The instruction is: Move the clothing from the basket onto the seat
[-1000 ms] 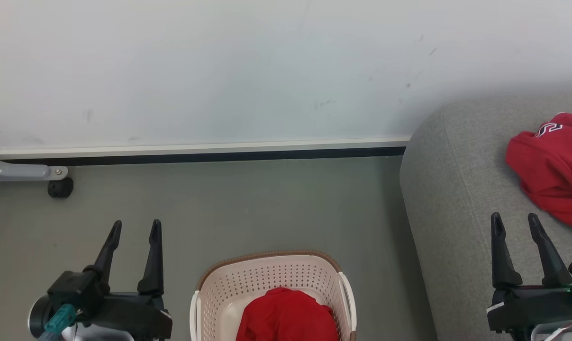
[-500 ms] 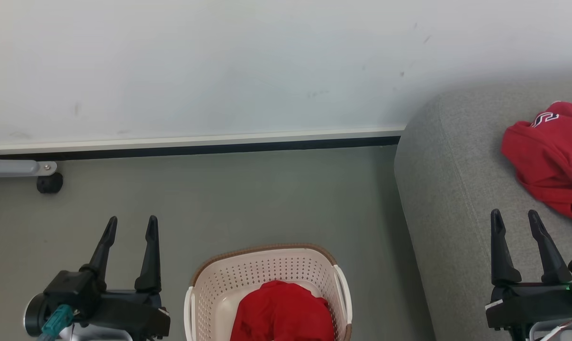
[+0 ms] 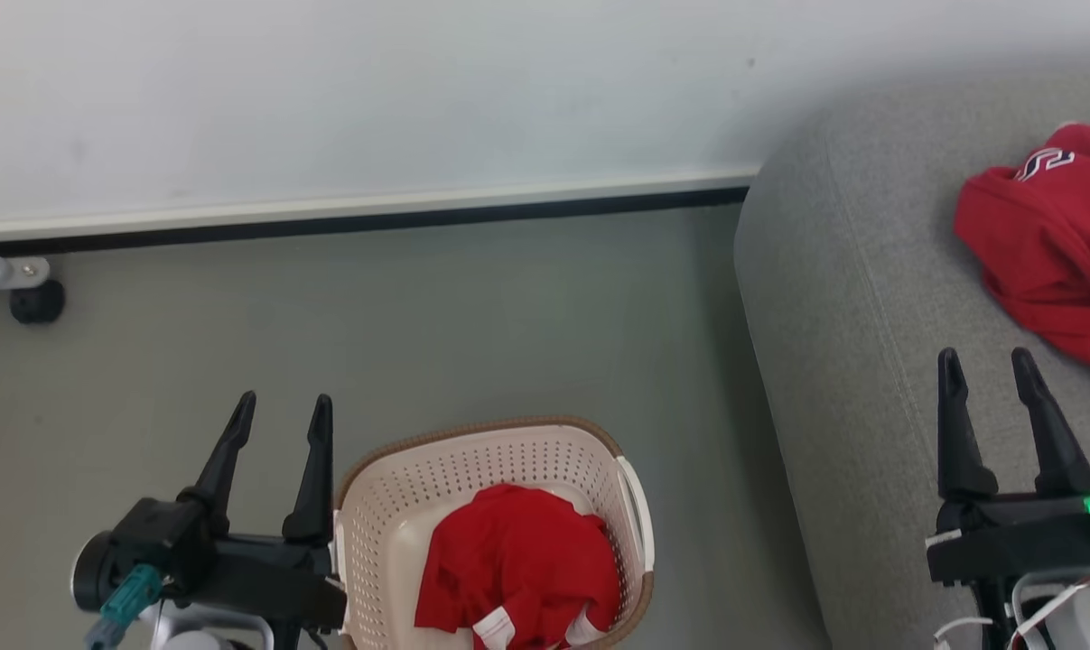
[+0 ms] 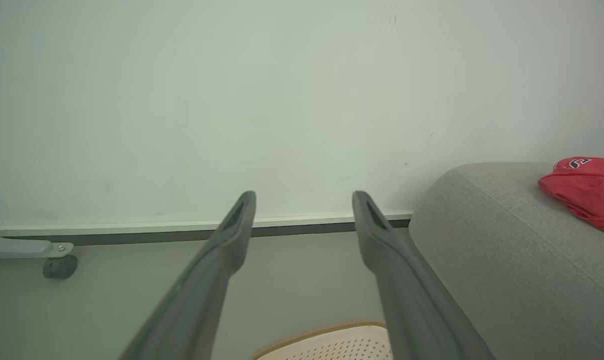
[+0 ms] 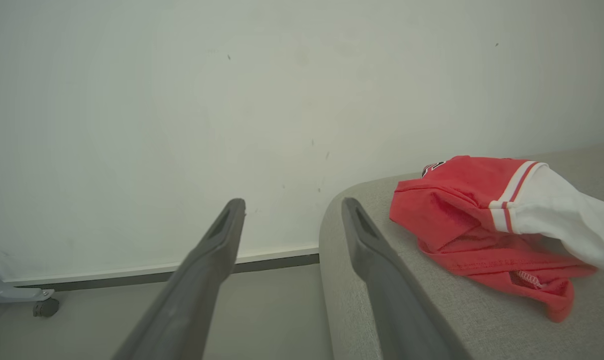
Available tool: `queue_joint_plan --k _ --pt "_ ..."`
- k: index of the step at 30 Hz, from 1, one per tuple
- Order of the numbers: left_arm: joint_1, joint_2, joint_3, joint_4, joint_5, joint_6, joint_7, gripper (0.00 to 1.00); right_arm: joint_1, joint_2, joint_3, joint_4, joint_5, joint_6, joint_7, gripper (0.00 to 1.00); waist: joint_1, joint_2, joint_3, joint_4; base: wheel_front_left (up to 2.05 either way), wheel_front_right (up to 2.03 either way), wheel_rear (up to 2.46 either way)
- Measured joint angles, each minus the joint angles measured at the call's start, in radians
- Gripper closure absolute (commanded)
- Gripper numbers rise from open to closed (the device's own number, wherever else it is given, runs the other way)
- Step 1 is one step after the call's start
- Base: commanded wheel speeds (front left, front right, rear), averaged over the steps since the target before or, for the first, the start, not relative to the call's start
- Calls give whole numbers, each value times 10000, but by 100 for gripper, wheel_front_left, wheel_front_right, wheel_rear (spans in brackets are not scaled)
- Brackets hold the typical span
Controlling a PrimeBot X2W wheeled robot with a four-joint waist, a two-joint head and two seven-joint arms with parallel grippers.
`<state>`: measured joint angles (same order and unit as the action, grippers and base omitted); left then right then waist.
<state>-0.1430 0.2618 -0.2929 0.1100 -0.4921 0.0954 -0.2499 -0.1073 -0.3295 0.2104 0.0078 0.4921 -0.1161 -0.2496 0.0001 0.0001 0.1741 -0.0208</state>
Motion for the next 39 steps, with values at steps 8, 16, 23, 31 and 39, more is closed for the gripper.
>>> queue_joint_plan --k 8,16,23,31,39 --pt "-926 -31 -328 416 125 -389 4 0 -942 38 33 -278 -54 109 -71 0 1 0 1009 -389 0 0 0" --pt "-1782 13 -721 1289 255 -878 385 0 -1650 428 19 -686 109 213 -71 0 1 1 1991 -761 0 0 0" --pt "-2384 21 -947 2184 255 -1074 940 0 -2246 855 65 -1150 366 374 -73 0 1 1 2917 -1067 0 0 0" --pt "-3215 10 -1302 3310 334 -1461 1538 0 -3007 1200 148 -1708 353 464 -73 0 1 1 3986 -1433 0 0 0" --pt "-3987 -29 -1459 4351 481 -1664 2140 0 -3505 1444 221 -2226 244 545 -75 0 0 2 4999 -1846 0 0 0"
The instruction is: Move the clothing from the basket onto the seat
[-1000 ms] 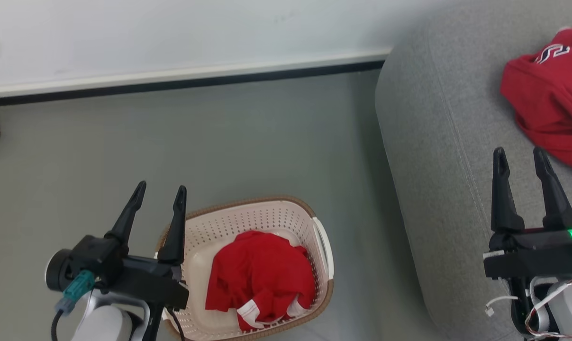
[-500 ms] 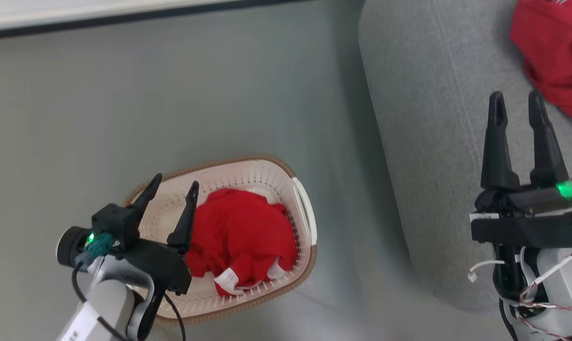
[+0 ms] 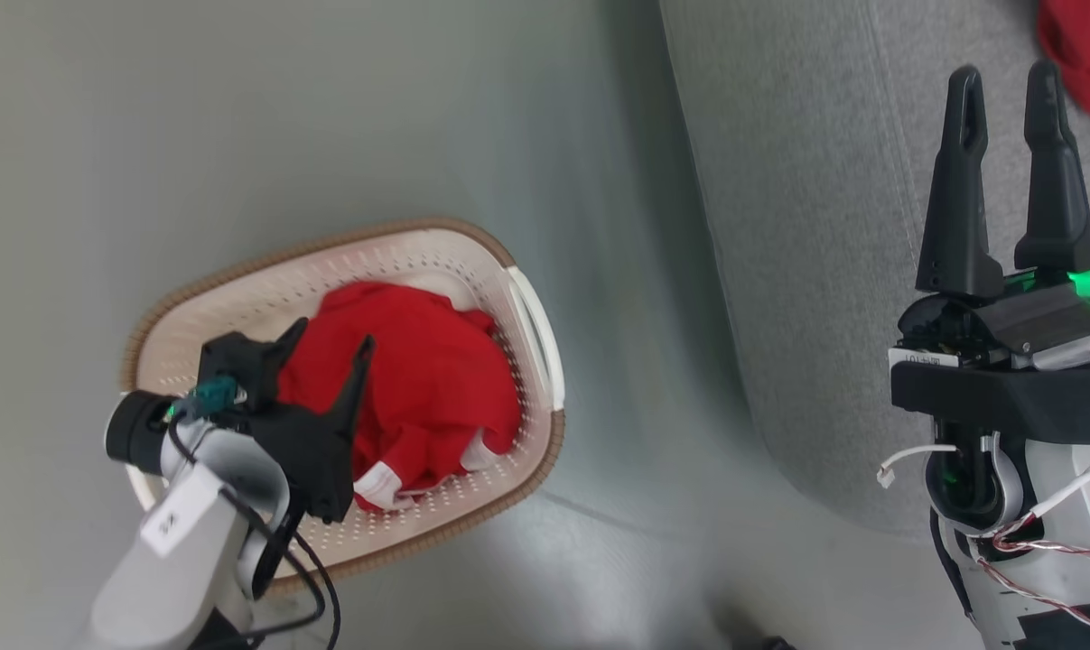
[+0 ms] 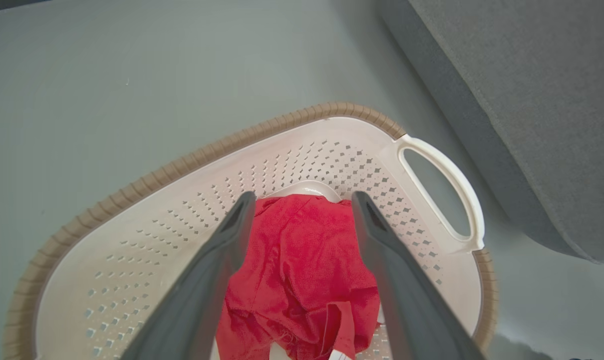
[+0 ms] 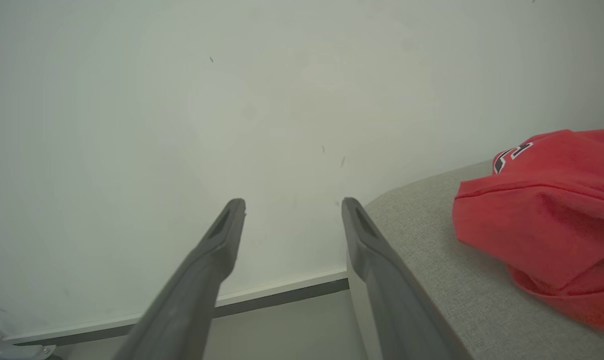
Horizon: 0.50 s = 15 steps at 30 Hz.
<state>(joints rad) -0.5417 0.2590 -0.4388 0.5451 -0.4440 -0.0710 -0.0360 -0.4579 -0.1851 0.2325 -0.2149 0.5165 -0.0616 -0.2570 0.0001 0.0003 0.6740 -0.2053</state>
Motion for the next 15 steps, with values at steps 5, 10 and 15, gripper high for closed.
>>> queue_joint_plan --k 5,10,15 --pt "-547 -52 -63 671 -8 -92 378 0 -171 186 84 -182 -161 2 0 0 0 0 604 -273 0 0 0" --pt "-882 -69 -219 1352 -6 -182 767 0 -444 368 263 -284 -322 15 0 0 0 0 1166 -566 0 0 0" --pt "-1186 -84 -263 1998 -8 -263 1091 0 -517 518 293 -360 -437 23 0 0 0 0 1660 -884 0 0 0"
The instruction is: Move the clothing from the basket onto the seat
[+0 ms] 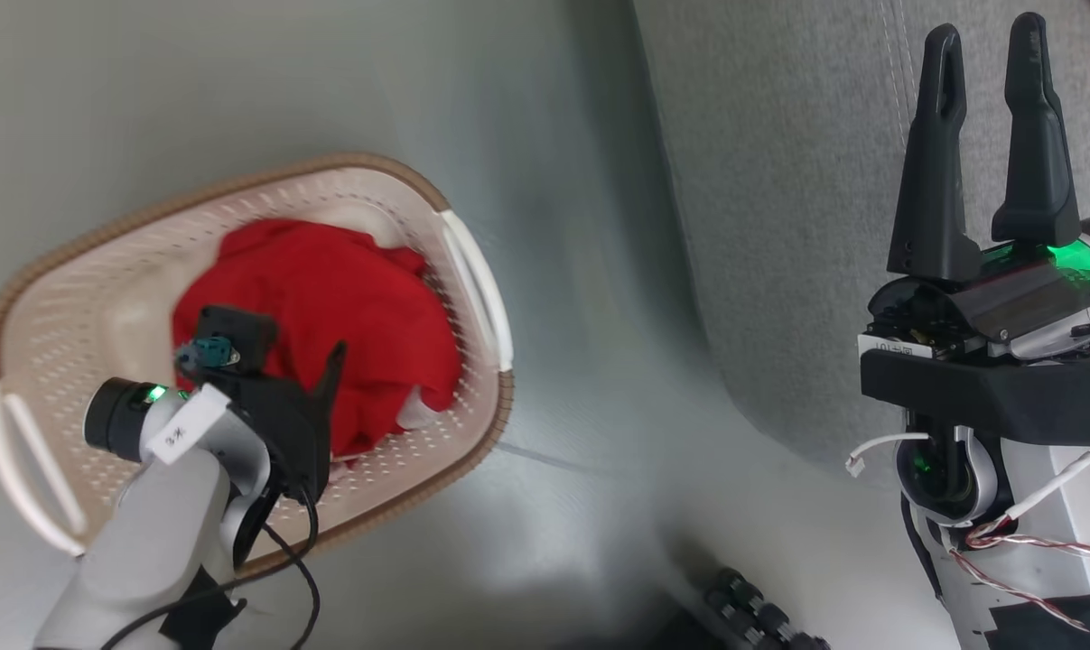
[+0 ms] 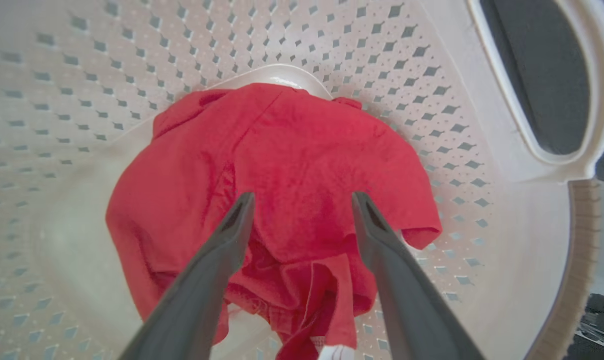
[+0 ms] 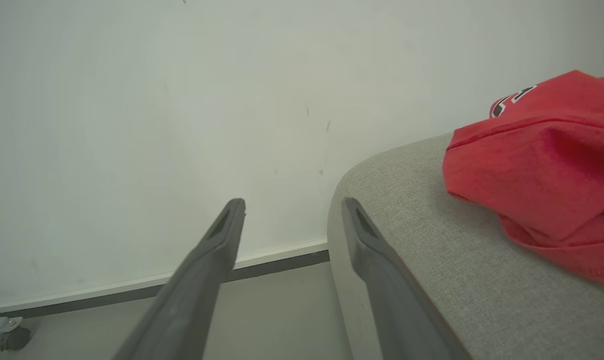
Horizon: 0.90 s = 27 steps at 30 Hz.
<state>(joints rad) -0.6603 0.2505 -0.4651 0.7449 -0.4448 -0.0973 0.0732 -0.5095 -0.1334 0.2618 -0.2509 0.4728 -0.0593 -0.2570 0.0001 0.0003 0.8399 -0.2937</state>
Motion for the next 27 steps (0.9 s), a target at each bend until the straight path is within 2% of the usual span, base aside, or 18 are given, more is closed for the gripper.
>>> queue_joint_plan --k 6,17,27 --pt "-354 -75 56 700 -92 -6 353 0 -157 123 0 -29 -163 69 0 0 0 -1 466 -359 0 0 0" --pt "-964 -59 -178 1996 -339 -173 1618 0 -359 366 151 -94 -353 242 0 0 -1 -1 1154 -766 0 0 0" --pt "-1294 -84 -416 2558 -318 -184 1933 0 -358 420 130 -71 -433 307 0 0 -1 -2 1335 -878 0 0 0"
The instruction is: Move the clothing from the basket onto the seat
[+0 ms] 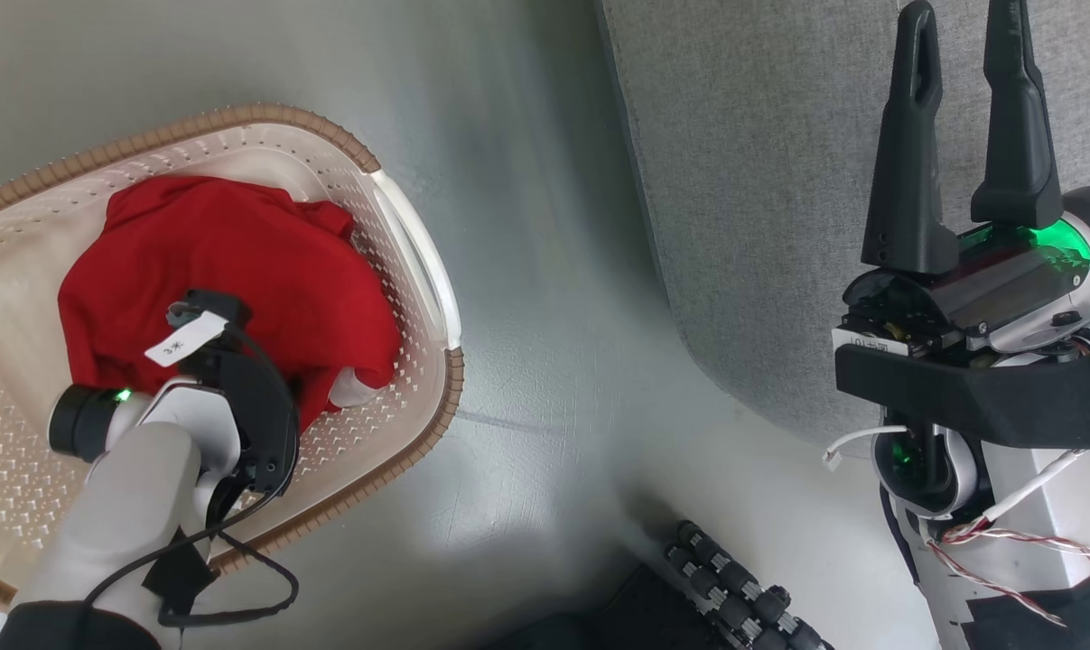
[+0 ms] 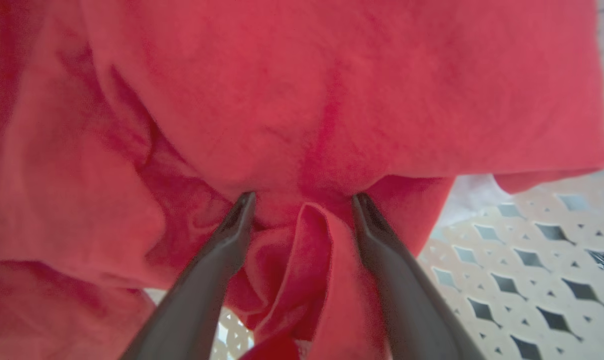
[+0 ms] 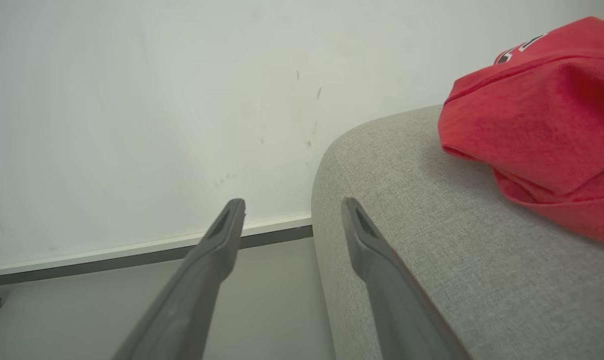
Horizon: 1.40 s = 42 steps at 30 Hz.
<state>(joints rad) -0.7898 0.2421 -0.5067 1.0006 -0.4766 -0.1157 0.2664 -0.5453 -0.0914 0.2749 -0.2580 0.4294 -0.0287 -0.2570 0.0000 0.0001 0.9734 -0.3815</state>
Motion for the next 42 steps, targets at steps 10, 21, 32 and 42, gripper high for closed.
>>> queue_joint_plan --k 10,21,32,42 --pt "-222 -109 -81 297 8 -75 -165 100 -124 100 -40 161 -96 115 0 0 1 0 -50 37 0 0 0" --pt "-273 -470 -144 533 -222 -79 -777 100 -165 140 -311 506 -341 234 0 0 -1 -1 -577 236 0 0 0" --pt "-77 -765 -268 414 -696 -88 -1745 100 -185 142 -901 1164 -341 468 0 0 -1 -1 -1723 653 0 0 0" --pt "356 -984 -767 -58 -970 -88 -2569 100 -96 19 -1444 1751 -326 742 0 0 -2 -2 -2982 1339 0 0 0"
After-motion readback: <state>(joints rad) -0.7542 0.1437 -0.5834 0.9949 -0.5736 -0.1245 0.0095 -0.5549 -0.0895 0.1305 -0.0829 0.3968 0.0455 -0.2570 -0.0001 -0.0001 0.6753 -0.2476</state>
